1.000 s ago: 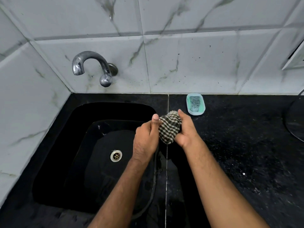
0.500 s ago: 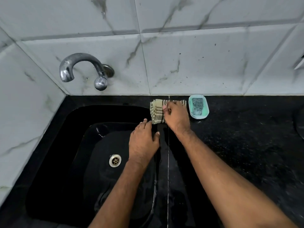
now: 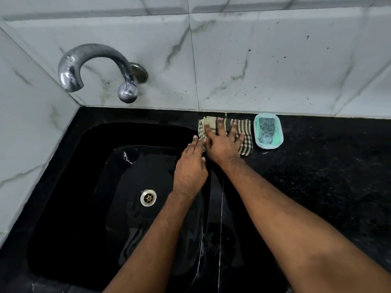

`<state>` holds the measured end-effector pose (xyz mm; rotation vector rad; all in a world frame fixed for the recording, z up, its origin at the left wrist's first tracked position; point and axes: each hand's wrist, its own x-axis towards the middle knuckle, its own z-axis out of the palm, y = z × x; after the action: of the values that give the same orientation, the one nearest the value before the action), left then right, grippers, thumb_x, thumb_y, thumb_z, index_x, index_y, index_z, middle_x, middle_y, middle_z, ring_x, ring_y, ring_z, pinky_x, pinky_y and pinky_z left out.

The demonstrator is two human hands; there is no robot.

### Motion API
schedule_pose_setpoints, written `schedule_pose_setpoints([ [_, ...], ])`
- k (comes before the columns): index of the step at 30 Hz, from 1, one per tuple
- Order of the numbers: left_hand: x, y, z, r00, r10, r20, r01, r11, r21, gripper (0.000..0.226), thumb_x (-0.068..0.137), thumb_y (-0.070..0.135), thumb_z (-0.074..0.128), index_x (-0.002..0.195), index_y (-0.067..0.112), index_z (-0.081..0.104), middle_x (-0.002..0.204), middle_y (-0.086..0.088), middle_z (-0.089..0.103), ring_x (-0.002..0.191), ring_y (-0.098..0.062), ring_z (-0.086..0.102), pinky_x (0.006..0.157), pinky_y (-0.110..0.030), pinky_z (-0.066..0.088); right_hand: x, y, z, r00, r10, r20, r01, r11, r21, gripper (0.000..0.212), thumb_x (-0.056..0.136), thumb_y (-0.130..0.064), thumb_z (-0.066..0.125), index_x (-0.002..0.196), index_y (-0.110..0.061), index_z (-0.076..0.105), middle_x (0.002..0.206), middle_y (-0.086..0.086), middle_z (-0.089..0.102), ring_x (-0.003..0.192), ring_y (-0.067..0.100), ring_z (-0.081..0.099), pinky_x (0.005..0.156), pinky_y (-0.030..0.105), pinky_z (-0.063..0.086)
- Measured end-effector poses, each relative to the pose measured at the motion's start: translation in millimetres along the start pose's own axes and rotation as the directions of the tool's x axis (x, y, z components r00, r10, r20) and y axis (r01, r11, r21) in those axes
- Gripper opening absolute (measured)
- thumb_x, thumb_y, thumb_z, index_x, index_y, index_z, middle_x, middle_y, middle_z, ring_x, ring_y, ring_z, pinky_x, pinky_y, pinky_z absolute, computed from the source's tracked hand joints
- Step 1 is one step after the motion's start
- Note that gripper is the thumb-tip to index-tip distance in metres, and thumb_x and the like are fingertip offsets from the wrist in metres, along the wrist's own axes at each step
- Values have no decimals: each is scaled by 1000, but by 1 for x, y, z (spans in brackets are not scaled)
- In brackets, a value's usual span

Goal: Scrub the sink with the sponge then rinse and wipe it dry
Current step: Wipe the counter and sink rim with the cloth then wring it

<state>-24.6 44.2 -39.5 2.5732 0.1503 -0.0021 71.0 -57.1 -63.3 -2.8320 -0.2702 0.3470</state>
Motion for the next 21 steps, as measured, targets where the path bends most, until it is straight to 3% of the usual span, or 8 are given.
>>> schedule_pose_setpoints([
  [6,33,-5,1,999,6,-45,-7,1000,-8,65,95,-1,45,156,13,27,166,-3,20,152,-19,19,122,-30,18,12,7,-11,998,0,65,-1,1000,15,59,99,-51,38,153,-50,13,165,-7,-2,149,41,-13,112,68,-7],
  [10,57,-3,5,996,74,56,-80,990,116,72,91,0,43,158,18,23,166,3,17,154,-18,9,122,-39,24,24,20,-14,995,-34,90,33,999,7,59,99,-55,33,152,-52,9,165,-10,-5,150,37,-14,113,66,-7],
  [13,71,0,7,985,97,142,-125,971,202,68,89,2,43,155,17,34,162,1,31,153,-19,15,123,-42,20,28,21,-13,996,-30,84,30,1000,2,60,99,-51,31,152,-51,5,165,-10,-7,149,38,-15,113,66,-10],
  [16,78,2,7,986,106,128,-137,954,268,60,90,6,43,149,17,42,157,0,39,151,-19,22,124,-42,15,26,22,-10,999,-14,39,14,1000,-13,60,99,-50,28,154,-49,4,165,-11,-8,149,37,-17,111,67,-12],
  [21,82,1,3,972,121,200,-183,927,327,63,90,6,45,152,16,37,159,0,33,154,-19,13,125,-44,10,26,19,-10,998,25,53,-25,1000,0,60,97,-50,34,152,-52,9,165,-13,-8,148,37,-20,106,73,-13],
])
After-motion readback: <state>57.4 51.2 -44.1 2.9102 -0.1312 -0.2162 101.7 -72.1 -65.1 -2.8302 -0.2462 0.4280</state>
